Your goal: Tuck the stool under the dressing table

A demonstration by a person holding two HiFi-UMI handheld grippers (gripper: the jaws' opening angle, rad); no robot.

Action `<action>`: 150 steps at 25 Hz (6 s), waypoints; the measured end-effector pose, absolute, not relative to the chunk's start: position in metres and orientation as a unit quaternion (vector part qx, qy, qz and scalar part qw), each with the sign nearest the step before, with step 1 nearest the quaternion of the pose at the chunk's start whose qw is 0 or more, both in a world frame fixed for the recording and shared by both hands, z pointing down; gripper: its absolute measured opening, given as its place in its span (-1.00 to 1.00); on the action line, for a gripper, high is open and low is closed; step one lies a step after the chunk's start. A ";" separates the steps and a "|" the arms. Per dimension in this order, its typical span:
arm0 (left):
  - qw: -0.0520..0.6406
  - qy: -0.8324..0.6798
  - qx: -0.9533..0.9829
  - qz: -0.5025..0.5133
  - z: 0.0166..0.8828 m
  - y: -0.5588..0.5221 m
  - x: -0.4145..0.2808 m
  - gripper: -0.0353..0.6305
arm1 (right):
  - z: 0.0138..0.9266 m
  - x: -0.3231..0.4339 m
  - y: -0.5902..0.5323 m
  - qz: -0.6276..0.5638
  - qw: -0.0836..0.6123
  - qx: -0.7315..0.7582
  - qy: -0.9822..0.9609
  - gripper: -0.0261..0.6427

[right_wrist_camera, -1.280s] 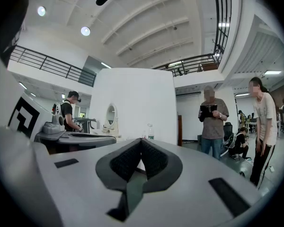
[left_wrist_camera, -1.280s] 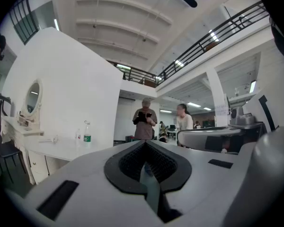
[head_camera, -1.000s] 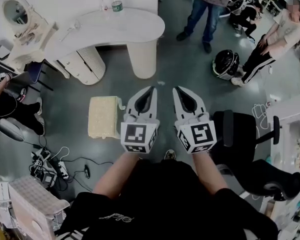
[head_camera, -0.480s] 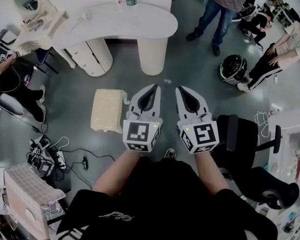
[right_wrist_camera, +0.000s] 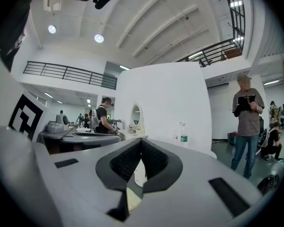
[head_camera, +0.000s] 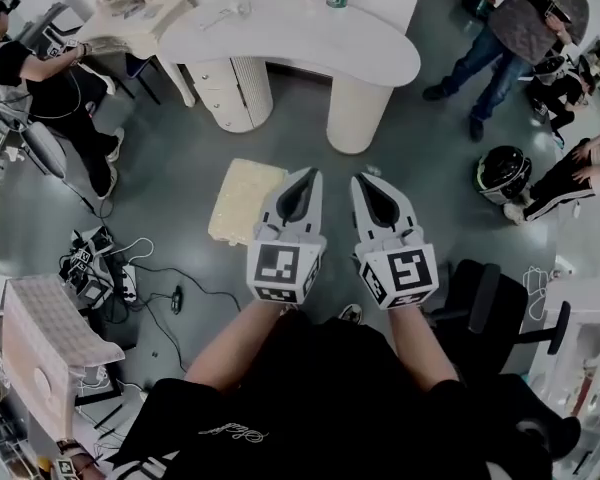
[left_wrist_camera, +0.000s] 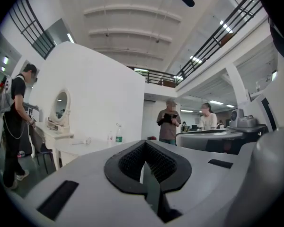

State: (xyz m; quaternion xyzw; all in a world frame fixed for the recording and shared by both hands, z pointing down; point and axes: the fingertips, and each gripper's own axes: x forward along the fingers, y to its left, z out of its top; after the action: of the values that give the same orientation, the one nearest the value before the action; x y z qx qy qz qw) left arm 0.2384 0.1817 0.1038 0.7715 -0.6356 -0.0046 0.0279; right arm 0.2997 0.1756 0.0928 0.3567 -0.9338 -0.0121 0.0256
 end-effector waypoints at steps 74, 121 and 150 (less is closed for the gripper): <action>0.086 -0.743 0.656 0.100 0.168 0.048 -0.138 -0.88 | 0.156 -0.071 -0.001 0.077 0.042 0.207 -0.974 -0.90; 0.523 -0.406 0.635 0.398 0.725 0.091 -0.166 -0.28 | 0.676 0.003 0.063 0.472 0.320 0.413 -0.710 -0.31; 0.632 -0.316 0.623 0.335 0.820 0.113 -0.123 0.74 | 0.813 0.033 0.088 0.639 0.205 0.357 -0.650 0.08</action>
State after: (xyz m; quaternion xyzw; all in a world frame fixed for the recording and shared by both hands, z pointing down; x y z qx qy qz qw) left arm -0.1231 0.1126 0.8203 0.6232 -0.3161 0.3352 0.6320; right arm 0.0328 0.0876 0.8132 0.3568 -0.6497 0.6392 0.2048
